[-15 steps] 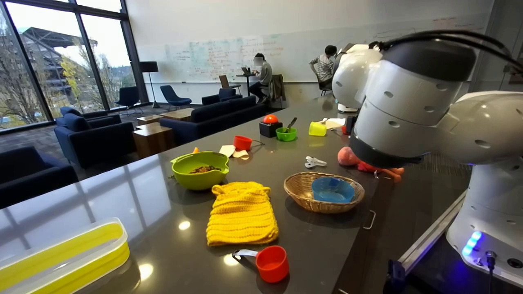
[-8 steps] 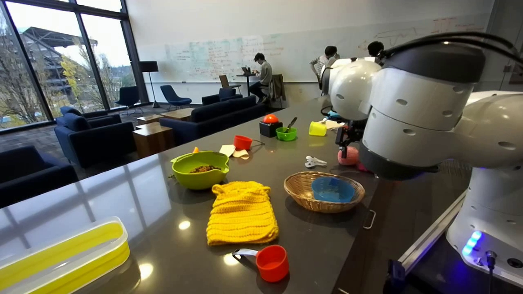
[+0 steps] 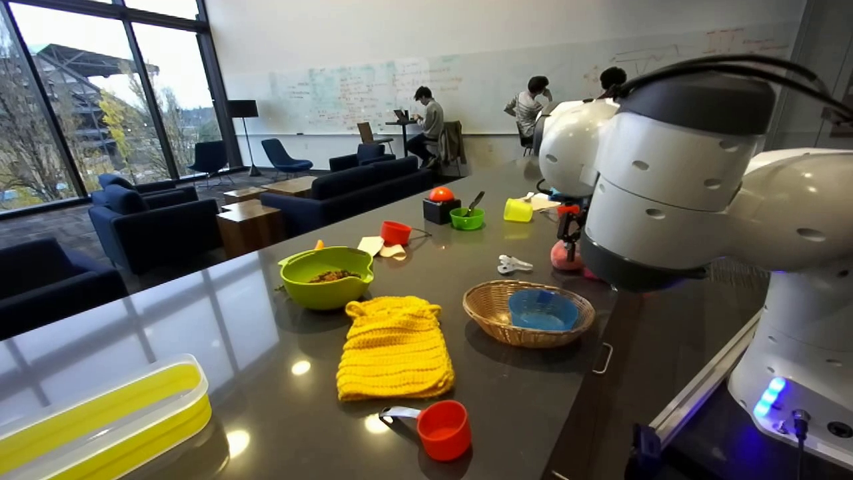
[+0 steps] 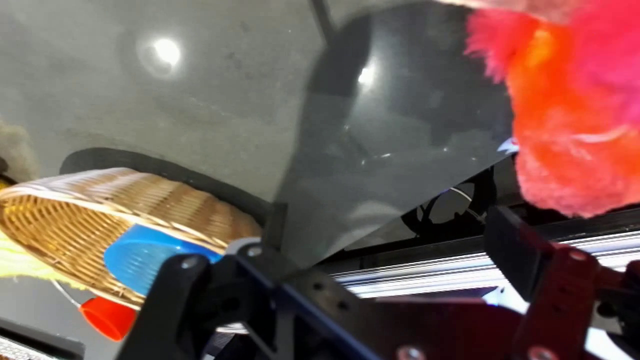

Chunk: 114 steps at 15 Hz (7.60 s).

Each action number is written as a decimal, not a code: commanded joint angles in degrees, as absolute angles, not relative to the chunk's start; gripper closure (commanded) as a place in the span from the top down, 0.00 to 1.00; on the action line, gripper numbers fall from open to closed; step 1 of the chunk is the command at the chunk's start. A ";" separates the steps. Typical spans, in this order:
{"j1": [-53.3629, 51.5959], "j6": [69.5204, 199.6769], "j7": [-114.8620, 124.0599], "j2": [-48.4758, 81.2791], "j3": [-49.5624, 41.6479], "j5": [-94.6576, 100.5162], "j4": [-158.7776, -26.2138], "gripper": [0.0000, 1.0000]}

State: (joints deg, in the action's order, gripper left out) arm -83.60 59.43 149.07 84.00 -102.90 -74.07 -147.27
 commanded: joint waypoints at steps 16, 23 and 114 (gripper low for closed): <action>-66.00 40.73 148.97 84.28 -106.47 -77.13 -138.61 1.00; -58.88 42.71 148.91 83.90 -102.28 -80.45 -134.35 1.00; -90.45 72.15 112.50 63.40 -144.19 -21.58 -78.29 0.01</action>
State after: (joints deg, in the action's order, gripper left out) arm -95.49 76.12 117.18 70.55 -147.13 -22.38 -87.51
